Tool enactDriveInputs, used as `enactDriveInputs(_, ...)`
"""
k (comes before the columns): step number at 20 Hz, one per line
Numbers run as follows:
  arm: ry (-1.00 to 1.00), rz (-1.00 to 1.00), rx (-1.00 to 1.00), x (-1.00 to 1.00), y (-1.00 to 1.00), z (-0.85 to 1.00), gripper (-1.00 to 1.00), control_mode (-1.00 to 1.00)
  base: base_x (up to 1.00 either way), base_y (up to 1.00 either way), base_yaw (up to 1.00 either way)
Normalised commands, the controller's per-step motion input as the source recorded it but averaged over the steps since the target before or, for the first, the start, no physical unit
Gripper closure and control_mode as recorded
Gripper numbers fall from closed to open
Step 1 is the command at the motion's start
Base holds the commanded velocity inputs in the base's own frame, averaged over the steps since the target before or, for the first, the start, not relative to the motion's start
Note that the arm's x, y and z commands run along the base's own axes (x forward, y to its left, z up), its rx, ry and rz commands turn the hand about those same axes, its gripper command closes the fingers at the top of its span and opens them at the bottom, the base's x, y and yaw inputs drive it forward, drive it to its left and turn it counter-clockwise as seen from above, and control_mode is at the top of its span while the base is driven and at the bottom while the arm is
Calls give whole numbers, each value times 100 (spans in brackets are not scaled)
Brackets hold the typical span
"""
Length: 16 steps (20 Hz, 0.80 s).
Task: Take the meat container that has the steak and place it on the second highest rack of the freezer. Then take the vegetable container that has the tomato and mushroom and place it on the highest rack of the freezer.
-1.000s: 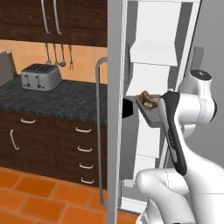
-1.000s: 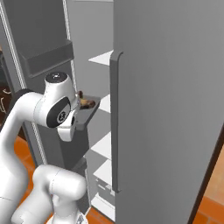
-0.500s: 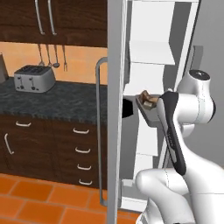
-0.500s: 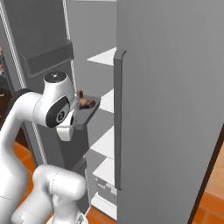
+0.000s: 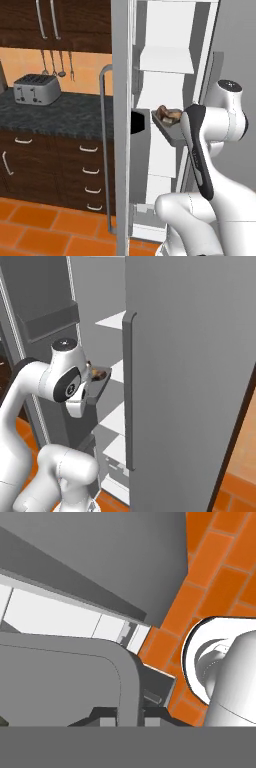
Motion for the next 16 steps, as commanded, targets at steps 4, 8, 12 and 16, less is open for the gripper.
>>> enactDriveInputs(4, 0, 0, 0, 0, 0, 0, 100, 100, 61, -12, 3)
enactDriveInputs(8, 0, 0, 0, 0, 0, 0, 100, 100, 61, -7, 1)
enactDriveInputs(12, 0, 0, 0, 0, 0, 0, 100, 100, 52, 10, 0)
enactDriveInputs(16, 0, 0, 0, 0, 0, 0, 100, 100, 31, 43, -2)
